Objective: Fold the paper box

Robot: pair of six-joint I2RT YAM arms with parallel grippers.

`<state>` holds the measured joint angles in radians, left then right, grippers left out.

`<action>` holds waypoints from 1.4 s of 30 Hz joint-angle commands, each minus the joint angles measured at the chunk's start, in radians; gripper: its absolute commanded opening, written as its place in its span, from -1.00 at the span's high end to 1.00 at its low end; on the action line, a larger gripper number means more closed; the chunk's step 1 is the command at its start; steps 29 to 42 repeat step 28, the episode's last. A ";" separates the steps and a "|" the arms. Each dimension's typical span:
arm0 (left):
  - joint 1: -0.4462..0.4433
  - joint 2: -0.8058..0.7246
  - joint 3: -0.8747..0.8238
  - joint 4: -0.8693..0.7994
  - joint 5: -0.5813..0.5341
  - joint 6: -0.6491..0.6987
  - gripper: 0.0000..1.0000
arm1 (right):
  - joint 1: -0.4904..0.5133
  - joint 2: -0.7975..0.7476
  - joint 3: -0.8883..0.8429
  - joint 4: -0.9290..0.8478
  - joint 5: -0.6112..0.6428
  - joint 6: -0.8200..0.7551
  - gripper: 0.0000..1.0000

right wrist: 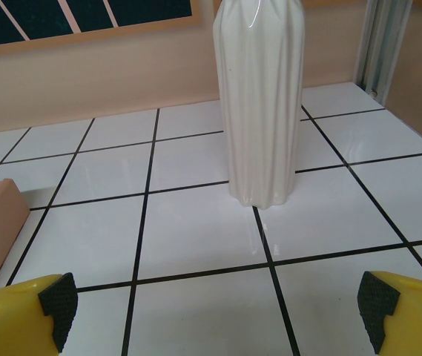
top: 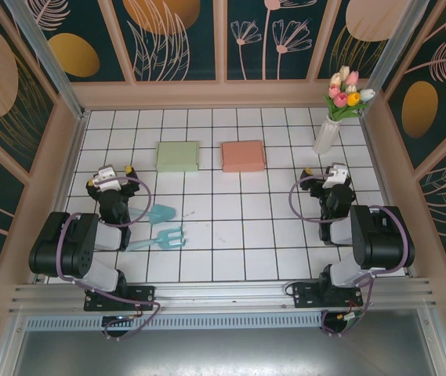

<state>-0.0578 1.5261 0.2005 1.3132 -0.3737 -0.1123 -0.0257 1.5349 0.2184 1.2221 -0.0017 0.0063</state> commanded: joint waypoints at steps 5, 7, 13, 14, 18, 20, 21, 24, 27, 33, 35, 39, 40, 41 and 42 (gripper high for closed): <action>0.006 -0.003 0.010 0.018 0.009 0.003 -0.98 | -0.008 0.004 0.018 0.017 -0.019 0.009 -0.98; 0.006 -0.002 0.010 0.018 0.009 0.003 -0.98 | -0.008 0.005 0.018 0.017 -0.018 0.010 -0.98; 0.006 -0.002 0.010 0.018 0.010 0.003 -0.98 | -0.007 0.005 0.018 0.017 -0.018 0.009 -0.98; 0.006 -0.003 0.010 0.019 0.010 0.003 -0.98 | -0.007 0.005 0.018 0.017 -0.018 0.009 -0.98; 0.006 -0.002 0.010 0.017 0.011 0.003 -0.98 | -0.007 0.005 0.018 0.016 -0.018 0.010 -0.98; 0.007 0.007 0.029 -0.006 0.014 -0.002 -0.98 | -0.007 0.005 0.019 0.016 -0.019 0.009 -0.98; 0.016 0.006 0.032 -0.015 0.030 -0.007 -0.98 | -0.007 0.005 0.018 0.017 -0.019 0.009 -0.98; 0.016 0.004 0.026 -0.009 0.030 -0.004 -0.98 | -0.007 0.005 0.018 0.016 -0.018 0.009 -0.98; 0.016 -0.003 0.011 0.014 0.036 -0.001 -0.98 | -0.007 0.005 0.018 0.015 -0.018 0.009 -0.98; 0.016 -0.006 0.010 0.015 0.038 0.000 -0.97 | -0.008 0.004 0.018 0.016 -0.018 0.009 -0.98; 0.016 -0.006 0.010 0.015 0.038 0.000 -0.97 | -0.008 0.004 0.018 0.016 -0.018 0.009 -0.98; 0.016 -0.006 0.010 0.015 0.038 0.000 -0.97 | -0.008 0.004 0.018 0.016 -0.018 0.009 -0.98; 0.016 -0.006 0.010 0.015 0.038 0.000 -0.97 | -0.008 0.004 0.018 0.016 -0.018 0.009 -0.98; 0.016 -0.006 0.010 0.015 0.038 0.000 -0.97 | -0.008 0.004 0.018 0.016 -0.018 0.009 -0.98; 0.016 -0.006 0.010 0.015 0.038 0.000 -0.97 | -0.008 0.004 0.018 0.016 -0.018 0.009 -0.98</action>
